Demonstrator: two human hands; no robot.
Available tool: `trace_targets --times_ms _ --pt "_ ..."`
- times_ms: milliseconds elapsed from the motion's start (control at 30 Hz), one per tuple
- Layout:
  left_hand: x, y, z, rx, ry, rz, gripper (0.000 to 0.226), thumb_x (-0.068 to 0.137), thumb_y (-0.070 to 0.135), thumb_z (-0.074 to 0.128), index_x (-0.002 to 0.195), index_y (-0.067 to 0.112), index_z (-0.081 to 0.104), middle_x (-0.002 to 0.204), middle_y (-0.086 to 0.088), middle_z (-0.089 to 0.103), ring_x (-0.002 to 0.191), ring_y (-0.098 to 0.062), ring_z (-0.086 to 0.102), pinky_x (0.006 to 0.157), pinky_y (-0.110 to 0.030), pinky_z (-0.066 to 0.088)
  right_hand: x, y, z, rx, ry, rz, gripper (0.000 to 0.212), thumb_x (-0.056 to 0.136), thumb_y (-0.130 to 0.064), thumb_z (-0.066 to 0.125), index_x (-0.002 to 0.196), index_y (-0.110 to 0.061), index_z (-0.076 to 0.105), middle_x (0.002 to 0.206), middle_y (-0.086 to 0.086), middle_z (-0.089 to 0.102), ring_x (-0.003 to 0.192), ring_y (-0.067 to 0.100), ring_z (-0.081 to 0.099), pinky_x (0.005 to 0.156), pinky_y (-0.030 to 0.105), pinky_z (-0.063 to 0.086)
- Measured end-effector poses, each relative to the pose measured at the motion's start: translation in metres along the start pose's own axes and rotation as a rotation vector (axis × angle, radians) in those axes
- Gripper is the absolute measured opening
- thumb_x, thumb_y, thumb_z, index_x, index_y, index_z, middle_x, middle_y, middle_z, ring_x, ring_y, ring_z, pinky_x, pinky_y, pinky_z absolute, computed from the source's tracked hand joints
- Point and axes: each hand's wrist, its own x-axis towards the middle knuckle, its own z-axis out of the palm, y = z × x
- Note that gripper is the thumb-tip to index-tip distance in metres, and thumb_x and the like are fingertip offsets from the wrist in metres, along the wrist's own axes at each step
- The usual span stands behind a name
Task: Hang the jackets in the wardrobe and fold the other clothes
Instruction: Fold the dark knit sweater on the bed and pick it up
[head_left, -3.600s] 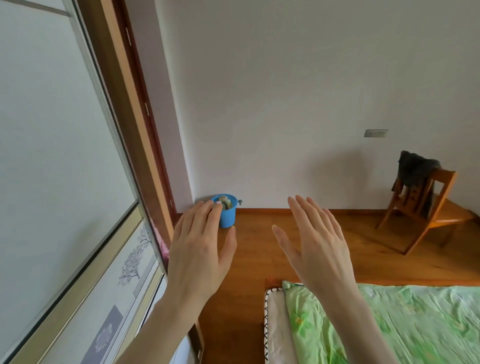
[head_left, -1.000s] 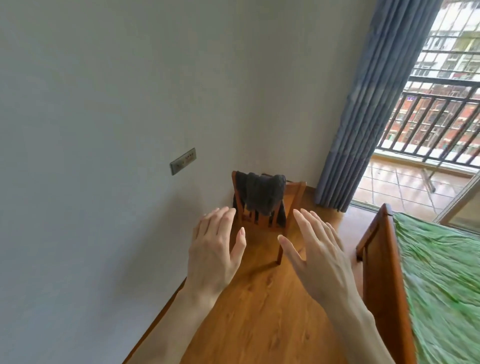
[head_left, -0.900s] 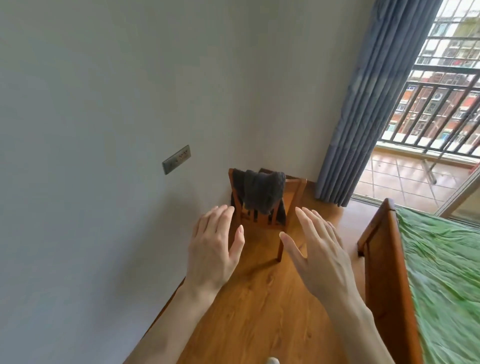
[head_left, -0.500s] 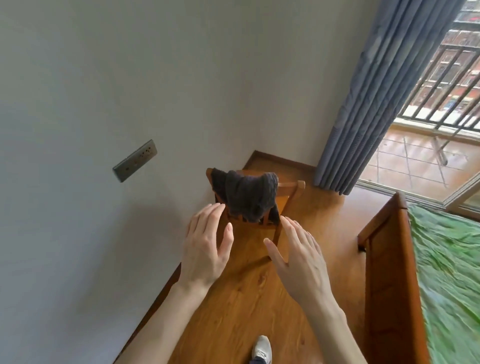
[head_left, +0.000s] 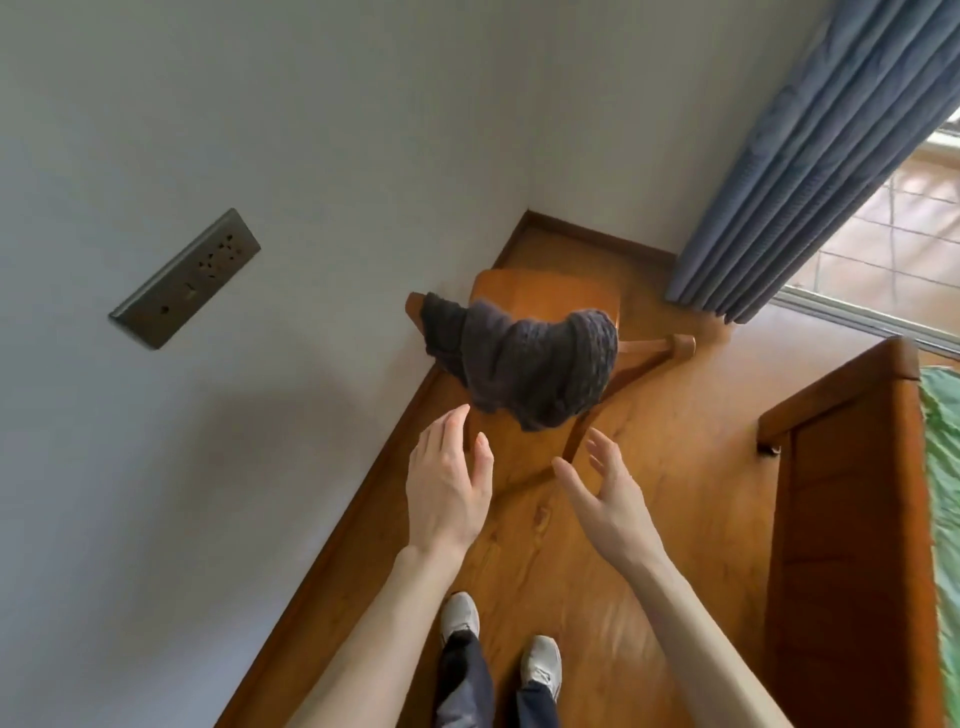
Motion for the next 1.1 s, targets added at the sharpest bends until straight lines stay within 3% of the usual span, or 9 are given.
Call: trace_targets --times_ms 167,267,333,433,567,800,867,1000,1100 --pt "0.038 -0.024 0.041 -0.050 -0.108 -0.113 0.064 0.103 0.063 0.035 0.156 0.028 0.041 0.157 0.002 0.050 0.138 -0.020 0.053 0.106 -0.034 0.054 0.069 0.008 0.039 0.193 0.018 0.082 0.086 0.095 -0.047 0.071 0.162 -0.031 0.019 0.168 -0.005 0.031 0.151 0.020 0.036 0.115 0.041 0.041" --pt "0.062 -0.034 0.060 -0.113 -0.210 -0.204 0.074 0.101 0.062 0.041 0.164 0.027 0.023 0.167 0.000 0.035 0.149 -0.023 0.043 0.112 -0.038 0.048 0.101 0.015 0.054 0.317 0.036 0.153 0.094 0.091 -0.036 0.079 0.162 -0.029 0.018 0.166 -0.004 0.032 0.149 0.020 0.035 0.117 0.041 0.039" --pt "0.079 -0.038 0.070 -0.177 -0.249 -0.250 0.075 0.103 0.056 0.050 0.165 0.028 0.020 0.167 -0.001 0.033 0.149 -0.024 0.042 0.111 -0.037 0.047 0.118 0.015 0.060 0.409 0.087 0.185 0.079 0.090 -0.028 0.081 0.154 -0.028 0.036 0.151 -0.007 0.049 0.139 0.016 0.044 0.107 0.030 0.043" --pt "0.099 -0.041 0.080 -0.288 -0.264 -0.246 0.056 0.104 0.044 0.060 0.154 0.028 0.041 0.156 0.001 0.045 0.139 -0.018 0.049 0.100 -0.026 0.046 0.126 0.005 0.064 0.513 0.145 0.201 0.034 0.097 -0.025 0.072 0.127 -0.030 0.057 0.111 -0.020 0.064 0.113 0.009 0.058 0.081 0.014 0.045" --pt "0.105 -0.041 0.075 -0.316 -0.283 -0.175 0.037 0.108 0.041 0.052 0.142 0.026 0.054 0.134 0.004 0.062 0.126 -0.017 0.059 0.102 -0.038 0.056 0.108 -0.010 0.060 0.564 0.188 0.153 0.011 0.107 -0.027 0.057 0.112 -0.036 0.061 0.106 -0.024 0.065 0.092 -0.015 0.063 0.073 0.010 0.049" --pt "0.101 -0.005 0.008 -0.415 -0.330 -0.218 0.068 0.098 0.066 0.031 0.146 0.019 0.043 0.141 -0.007 0.060 0.127 -0.026 0.061 0.102 -0.048 0.058 0.049 -0.047 0.020 0.676 0.290 0.134 0.009 0.106 -0.033 0.056 0.108 -0.036 0.063 0.101 -0.018 0.073 0.096 -0.006 0.068 0.072 0.014 0.056" --pt "0.105 0.009 -0.014 -0.394 -0.304 -0.182 0.063 0.098 0.066 0.031 0.138 0.020 0.047 0.131 -0.003 0.064 0.117 -0.021 0.065 0.097 -0.044 0.060 0.036 -0.063 0.000 0.721 0.301 0.155 0.009 0.104 -0.033 0.061 0.113 -0.033 0.060 0.106 -0.010 0.071 0.098 0.005 0.071 0.072 0.020 0.059" --pt "0.120 0.034 -0.046 -0.435 -0.280 -0.121 0.045 0.098 0.075 0.036 0.110 0.034 0.053 0.103 0.008 0.069 0.095 -0.013 0.069 0.084 -0.045 0.064 0.018 -0.099 -0.038 0.948 0.274 0.288 0.054 0.094 -0.030 0.076 0.135 -0.020 0.042 0.118 0.005 0.065 0.103 0.023 0.073 0.082 0.041 0.063" --pt "0.131 0.053 -0.066 -0.402 -0.267 -0.062 0.028 0.105 0.056 0.046 0.100 0.029 0.054 0.091 0.006 0.069 0.085 -0.014 0.069 0.076 -0.046 0.063 0.006 -0.122 -0.060 0.987 0.288 0.167 0.051 0.097 -0.022 0.073 0.138 -0.027 0.043 0.116 0.008 0.066 0.101 0.027 0.074 0.082 0.039 0.064"
